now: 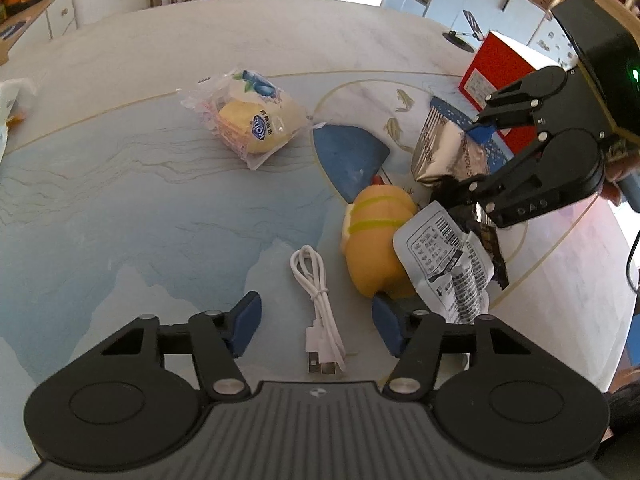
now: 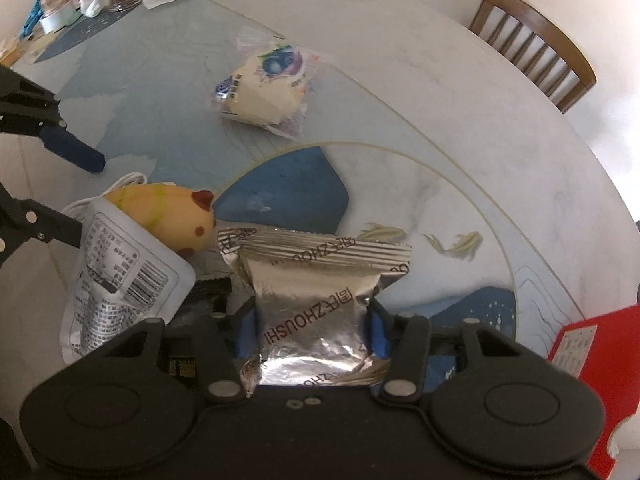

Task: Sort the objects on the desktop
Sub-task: 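Grasp the silver foil packet with right tool while left tool grasps the white USB cable, then carry the foil packet and USB cable with both tools over the red box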

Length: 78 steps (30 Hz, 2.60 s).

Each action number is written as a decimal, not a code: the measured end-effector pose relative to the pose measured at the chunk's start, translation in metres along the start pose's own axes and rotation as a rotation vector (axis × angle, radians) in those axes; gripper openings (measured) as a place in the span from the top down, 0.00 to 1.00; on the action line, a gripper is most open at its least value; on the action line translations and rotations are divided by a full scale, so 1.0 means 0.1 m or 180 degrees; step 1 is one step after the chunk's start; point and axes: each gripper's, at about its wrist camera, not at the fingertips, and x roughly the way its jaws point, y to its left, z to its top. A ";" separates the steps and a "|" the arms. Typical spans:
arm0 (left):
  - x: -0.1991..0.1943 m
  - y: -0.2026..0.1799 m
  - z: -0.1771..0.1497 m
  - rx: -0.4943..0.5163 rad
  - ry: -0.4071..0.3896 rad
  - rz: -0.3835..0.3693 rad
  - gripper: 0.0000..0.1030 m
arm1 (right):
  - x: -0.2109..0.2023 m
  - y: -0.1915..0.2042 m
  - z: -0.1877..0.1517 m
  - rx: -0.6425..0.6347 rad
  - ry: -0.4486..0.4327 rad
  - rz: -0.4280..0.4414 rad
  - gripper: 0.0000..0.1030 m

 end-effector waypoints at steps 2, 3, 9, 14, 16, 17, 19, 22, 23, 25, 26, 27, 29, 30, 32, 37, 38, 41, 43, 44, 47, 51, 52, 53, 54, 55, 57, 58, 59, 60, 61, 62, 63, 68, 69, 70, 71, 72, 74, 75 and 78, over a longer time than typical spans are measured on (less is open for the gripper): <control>0.00 -0.01 0.00 0.0064 -0.0004 0.0024 0.44 | 0.00 -0.02 -0.01 0.0040 -0.0001 -0.0002 0.50; 0.00 -0.02 -0.01 0.0103 -0.0008 0.0047 0.48 | 0.00 -0.03 -0.02 0.0065 -0.0004 0.0001 0.50; 0.01 -0.14 -0.05 0.0460 -0.0016 0.0297 0.57 | 0.01 -0.05 -0.05 0.0209 -0.0007 -0.0023 0.50; 0.02 -0.20 -0.06 0.0590 -0.0029 0.0391 0.59 | 0.02 -0.06 -0.07 0.0377 -0.0006 -0.0076 0.51; 0.02 -0.20 -0.06 0.0578 -0.0046 0.0395 0.64 | 0.02 -0.07 -0.07 0.0468 0.0003 -0.0113 0.53; 0.02 -0.20 -0.06 0.0571 -0.0056 0.0394 0.67 | 0.01 -0.08 -0.08 0.0526 0.0005 -0.0133 0.54; 0.01 -0.18 -0.06 0.0539 -0.0070 0.0391 0.69 | -0.01 -0.09 -0.10 0.0635 0.0004 -0.0163 0.55; 0.00 -0.14 -0.07 0.0475 -0.0103 0.0397 0.79 | -0.05 -0.12 -0.16 0.0819 -0.0012 -0.0188 0.56; -0.01 -0.12 -0.06 0.0444 -0.0112 0.0395 0.84 | -0.06 -0.13 -0.18 0.0877 -0.0020 -0.0193 0.56; -0.01 -0.07 -0.06 0.0367 -0.0123 0.0351 0.85 | -0.08 -0.16 -0.22 0.1017 -0.0034 -0.0204 0.57; -0.02 -0.06 -0.06 0.0344 -0.0127 0.0334 0.85 | -0.10 -0.18 -0.25 0.1094 -0.0038 -0.0205 0.58; -0.02 -0.05 -0.06 0.0337 -0.0131 0.0326 0.85 | -0.12 -0.20 -0.28 0.1165 -0.0045 -0.0202 0.58; -0.03 -0.05 -0.07 0.0326 -0.0142 0.0320 0.85 | -0.14 -0.21 -0.33 0.1262 -0.0043 -0.0203 0.58; -0.03 -0.05 -0.07 0.0306 -0.0148 0.0310 0.85 | -0.15 -0.22 -0.34 0.1295 -0.0040 -0.0204 0.58; -0.04 -0.02 -0.07 0.0263 -0.0153 0.0284 0.85 | -0.18 -0.23 -0.38 0.1371 -0.0044 -0.0200 0.58; -0.05 0.03 -0.08 0.0160 -0.0151 0.0241 0.85 | -0.29 -0.22 -0.43 0.1448 -0.0089 -0.0200 0.59; -0.05 0.04 -0.08 0.0138 -0.0150 0.0231 0.85 | -0.31 -0.22 -0.44 0.1463 -0.0102 -0.0200 0.59; -0.08 0.06 -0.11 0.0073 -0.0163 0.0206 0.85 | -0.39 -0.22 -0.45 0.1519 -0.0145 -0.0193 0.59; -0.10 0.07 -0.12 0.0054 -0.0179 0.0209 0.85 | -0.44 -0.21 -0.46 0.1545 -0.0172 -0.0186 0.59; -0.12 0.07 -0.12 0.0041 -0.0187 0.0206 0.85 | -0.46 -0.21 -0.47 0.1564 -0.0178 -0.0178 0.59; -0.18 0.08 -0.12 0.0005 -0.0230 0.0196 0.85 | -0.55 -0.20 -0.48 0.1624 -0.0215 -0.0139 0.59; -0.25 0.09 -0.10 -0.0060 -0.0261 0.0196 0.85 | -0.67 -0.18 -0.49 0.1647 -0.0276 -0.0108 0.59; -0.26 0.08 -0.10 -0.0071 -0.0271 0.0194 0.85 | -0.69 -0.18 -0.50 0.1651 -0.0287 -0.0111 0.59; -0.28 0.08 -0.10 -0.0083 -0.0283 0.0188 0.85 | -0.72 -0.17 -0.50 0.1657 -0.0299 -0.0110 0.59; -0.30 0.08 -0.10 -0.0096 -0.0299 0.0181 0.85 | -0.75 -0.17 -0.51 0.1666 -0.0316 -0.0112 0.59; -0.32 0.08 -0.09 -0.0107 -0.0315 0.0171 0.85 | -0.78 -0.17 -0.52 0.1677 -0.0334 -0.0109 0.59; -0.34 0.07 -0.09 -0.0125 -0.0337 0.0159 0.85 | -0.83 -0.18 -0.54 0.1717 -0.0374 -0.0108 0.59; -0.36 0.06 -0.09 -0.0133 -0.0345 0.0150 0.85 | -0.86 -0.18 -0.56 0.1732 -0.0391 -0.0108 0.59; -0.37 0.06 -0.09 -0.0139 -0.0351 0.0143 0.85 | -0.88 -0.19 -0.57 0.1744 -0.0407 -0.0108 0.59; -0.38 0.05 -0.09 -0.0145 -0.0359 0.0136 0.85 | -0.90 -0.19 -0.58 0.1761 -0.0423 -0.0108 0.59; -0.39 0.04 -0.10 -0.0148 -0.0364 0.0126 0.85 | -0.92 -0.20 -0.60 0.1781 -0.0439 -0.0107 0.59; -0.40 0.03 -0.10 -0.0151 -0.0369 0.0120 0.85 | -0.94 -0.21 -0.61 0.1796 -0.0452 -0.0112 0.60; -0.41 0.02 -0.09 -0.0151 -0.0378 0.0116 0.85 | -0.96 -0.22 -0.62 0.1805 -0.0465 -0.0117 0.60; -0.45 -0.02 -0.09 -0.0156 -0.0411 0.0079 0.85 | -1.03 -0.24 -0.69 0.1869 -0.0508 -0.0105 0.60; -0.46 -0.03 -0.09 -0.0152 -0.0415 0.0069 0.85 | -1.05 -0.24 -0.70 0.1879 -0.0517 -0.0106 0.60; -0.47 -0.05 -0.09 -0.0145 -0.0418 0.0065 0.85 | -1.07 -0.24 -0.72 0.1892 -0.0527 -0.0103 0.60; -0.48 -0.06 -0.08 -0.0140 -0.0422 0.0062 0.85 | -1.08 -0.24 -0.73 0.1903 -0.0534 -0.0098 0.60; -0.49 -0.07 -0.08 -0.0137 -0.0426 0.0056 0.85 | -1.09 -0.24 -0.75 0.1915 -0.0539 -0.0095 0.60; -0.52 -0.10 -0.07 -0.0124 -0.0433 0.0038 0.85 | -1.13 -0.24 -0.78 0.1935 -0.0547 -0.0087 0.60; -0.53 -0.12 -0.06 -0.0116 -0.0441 0.0032 0.85 | -1.15 -0.24 -0.79 0.1937 -0.0553 -0.0085 0.60; -0.58 -0.16 -0.04 -0.0083 -0.0467 0.0000 0.85 | -1.21 -0.25 -0.83 0.1952 -0.0575 -0.0094 0.60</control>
